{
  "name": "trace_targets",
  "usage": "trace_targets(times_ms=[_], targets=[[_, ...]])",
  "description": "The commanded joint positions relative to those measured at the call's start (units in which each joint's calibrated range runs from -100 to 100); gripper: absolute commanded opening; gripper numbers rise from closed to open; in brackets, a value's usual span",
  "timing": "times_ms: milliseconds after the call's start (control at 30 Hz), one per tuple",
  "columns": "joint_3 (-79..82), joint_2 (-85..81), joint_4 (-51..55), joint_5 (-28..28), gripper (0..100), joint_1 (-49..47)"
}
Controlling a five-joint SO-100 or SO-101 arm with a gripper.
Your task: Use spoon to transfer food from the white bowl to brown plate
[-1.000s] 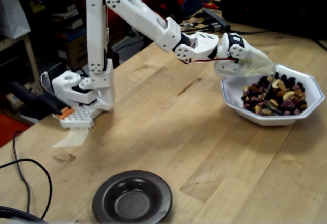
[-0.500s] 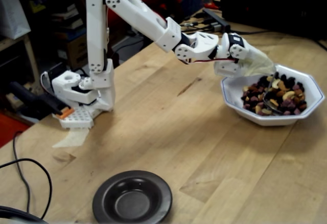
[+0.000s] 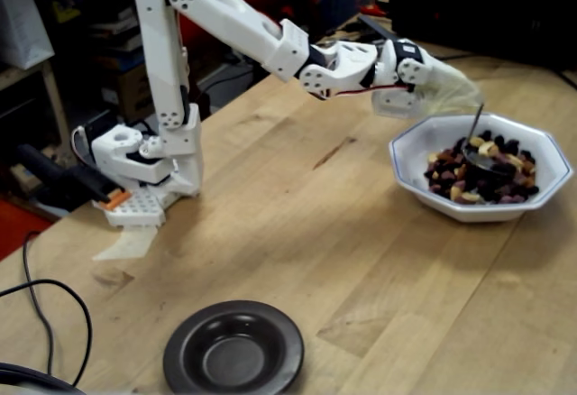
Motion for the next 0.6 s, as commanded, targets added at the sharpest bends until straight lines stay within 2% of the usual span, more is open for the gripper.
trace_targets(times_ms=[0, 567], targets=[[-1.2, -5.6, -0.7, -0.3, 4, -0.2], [-1.4, -6.0, -0.7, -0.2, 4, 1.7]])
